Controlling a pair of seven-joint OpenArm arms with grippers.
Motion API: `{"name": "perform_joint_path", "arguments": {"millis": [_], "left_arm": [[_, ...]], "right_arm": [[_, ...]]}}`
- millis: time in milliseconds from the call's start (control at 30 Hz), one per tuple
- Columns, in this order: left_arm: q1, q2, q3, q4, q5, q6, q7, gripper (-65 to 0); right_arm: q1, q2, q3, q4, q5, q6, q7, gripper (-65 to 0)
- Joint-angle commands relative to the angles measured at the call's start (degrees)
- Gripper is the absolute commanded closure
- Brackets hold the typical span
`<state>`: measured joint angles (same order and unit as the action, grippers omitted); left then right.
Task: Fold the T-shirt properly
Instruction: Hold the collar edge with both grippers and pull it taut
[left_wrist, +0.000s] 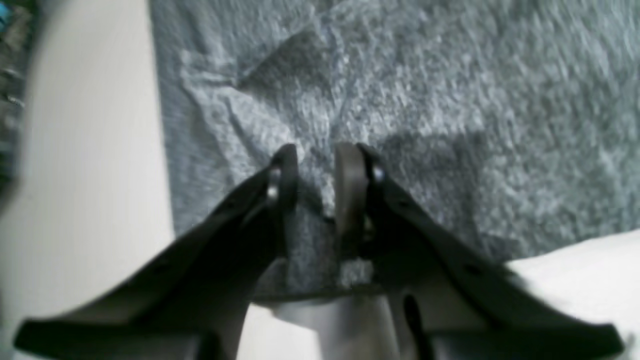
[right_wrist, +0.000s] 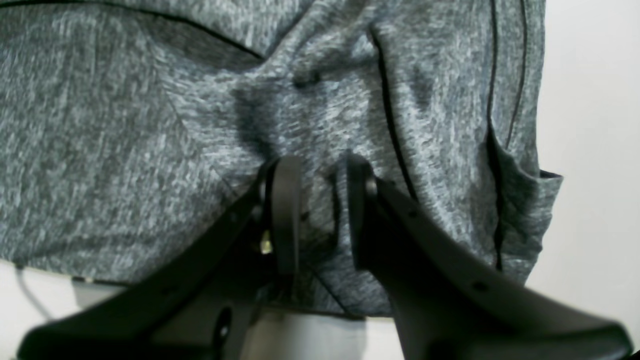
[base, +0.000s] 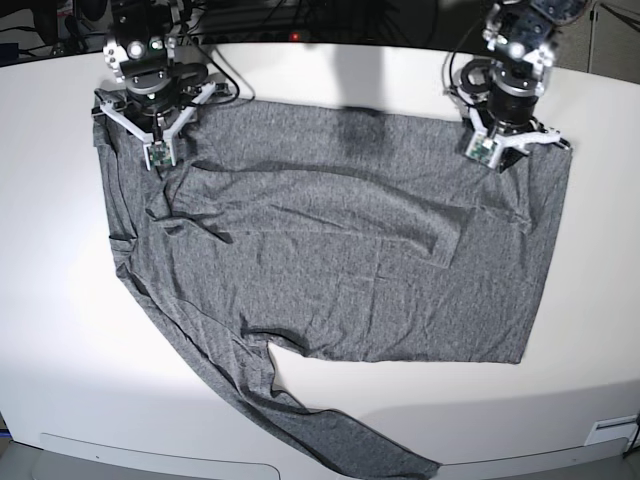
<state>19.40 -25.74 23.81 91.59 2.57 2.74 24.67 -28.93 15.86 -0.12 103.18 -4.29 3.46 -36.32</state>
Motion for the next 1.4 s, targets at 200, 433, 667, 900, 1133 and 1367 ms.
{"name": "perform_joint_path", "arguments": {"millis": [200, 433, 667, 900, 1133, 1367], "left_arm": [[2.56, 0.17, -11.56, -0.48, -26.12, -19.50, 11.54, -15.9], [4.11, 0.13, -18.82, -0.48, -29.29, -22.12, 13.03, -15.9], [5.68, 0.13, -21.53, -0.48, -23.23, -22.12, 12.33, -15.9], [8.96, -0.17, -21.53, -0.48, -22.08, -22.10, 11.54, -15.9], [13.18, -0.15, -21.53, -0.48, -22.05, -22.10, 10.86, -15.9], [14.95, -0.15, -21.53, -0.48, -22.05, -22.10, 11.67, -15.9]], "right_arm": [[-0.50, 0.37, 0.11, 0.59, 1.55, 2.32, -1.27, -16.4], [-0.81, 2.03, 0.11, 0.59, 6.25, 4.79, -2.51, -16.4], [-2.89, 3.23, 0.11, 0.59, 6.23, 8.02, -3.76, -16.4], [-6.01, 5.53, 0.17, 0.59, 5.99, 8.09, -3.63, -16.4], [-6.34, 8.13, 0.22, 0.59, 5.99, 8.04, -3.82, -16.4], [-6.36, 8.15, 0.22, 0.59, 5.99, 8.09, -4.79, -16.4]]}}
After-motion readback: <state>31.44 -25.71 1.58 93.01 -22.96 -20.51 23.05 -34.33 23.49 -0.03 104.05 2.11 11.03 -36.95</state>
